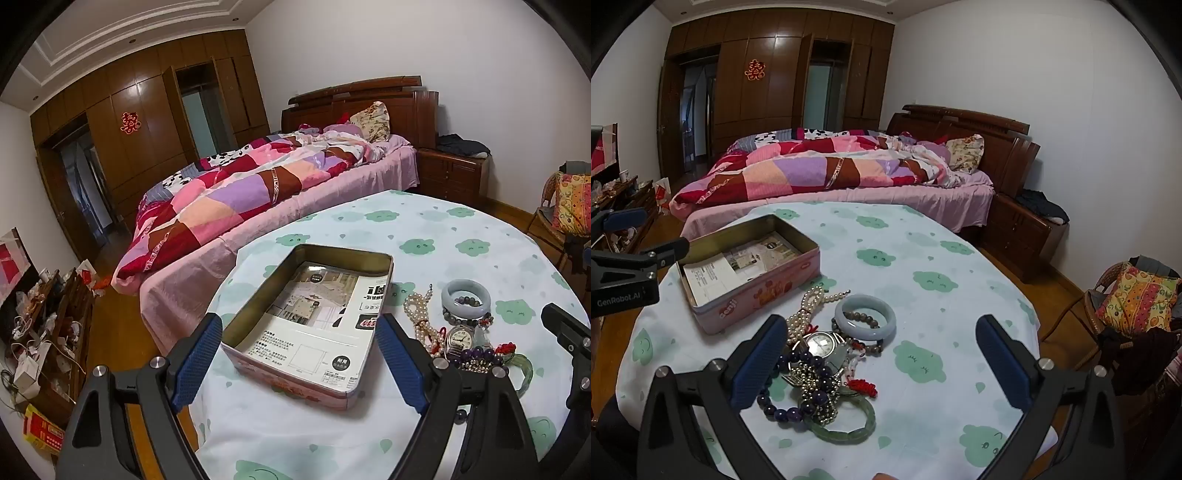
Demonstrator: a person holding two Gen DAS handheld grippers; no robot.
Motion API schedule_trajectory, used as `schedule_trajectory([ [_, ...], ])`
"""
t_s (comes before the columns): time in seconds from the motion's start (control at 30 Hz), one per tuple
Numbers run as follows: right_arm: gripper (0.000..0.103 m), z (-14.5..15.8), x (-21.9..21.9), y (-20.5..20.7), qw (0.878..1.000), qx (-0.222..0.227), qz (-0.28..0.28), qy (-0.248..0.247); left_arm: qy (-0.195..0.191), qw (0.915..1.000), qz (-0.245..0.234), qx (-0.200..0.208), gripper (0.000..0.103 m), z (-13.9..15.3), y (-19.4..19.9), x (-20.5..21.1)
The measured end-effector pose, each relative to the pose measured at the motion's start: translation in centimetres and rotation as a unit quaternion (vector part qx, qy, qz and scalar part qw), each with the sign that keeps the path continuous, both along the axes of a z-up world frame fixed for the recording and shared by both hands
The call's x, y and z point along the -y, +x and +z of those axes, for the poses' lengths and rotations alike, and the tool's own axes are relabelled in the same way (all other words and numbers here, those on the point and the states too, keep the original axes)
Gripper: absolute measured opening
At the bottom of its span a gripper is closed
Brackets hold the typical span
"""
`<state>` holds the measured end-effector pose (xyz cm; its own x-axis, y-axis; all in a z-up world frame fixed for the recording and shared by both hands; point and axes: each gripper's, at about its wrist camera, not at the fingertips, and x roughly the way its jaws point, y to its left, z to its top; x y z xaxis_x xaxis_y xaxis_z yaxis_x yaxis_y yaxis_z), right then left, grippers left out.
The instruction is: Organize jewelry
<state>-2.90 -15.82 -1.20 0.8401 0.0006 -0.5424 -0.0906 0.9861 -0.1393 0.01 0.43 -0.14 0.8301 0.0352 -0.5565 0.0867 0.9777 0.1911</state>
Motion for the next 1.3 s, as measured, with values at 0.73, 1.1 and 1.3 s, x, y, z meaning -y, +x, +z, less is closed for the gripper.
schedule_trajectory([
  [0.73, 0.103, -0.2, 0.0, 0.0, 1.0, -0.007, 0.0, 0.002, 0.001, 1.0, 0.001, -0.001, 0.085, 0.0, 0.0, -0.2],
  [1.1, 0.103, -0.5, 0.0, 0.1, 1.0, -0.009, 0.0, 0.002, 0.002, 1.0, 0.001, -0.003, 0.085, 0.0, 0.0, -0.3],
  [1.3, 0.103, -0.8, 0.2, 0.2, 1.0, -0.011, 0.001, 0.001, -0.005, 0.9999, -0.001, -0.014, 0.085, -1.1, -0.1, -1.2],
])
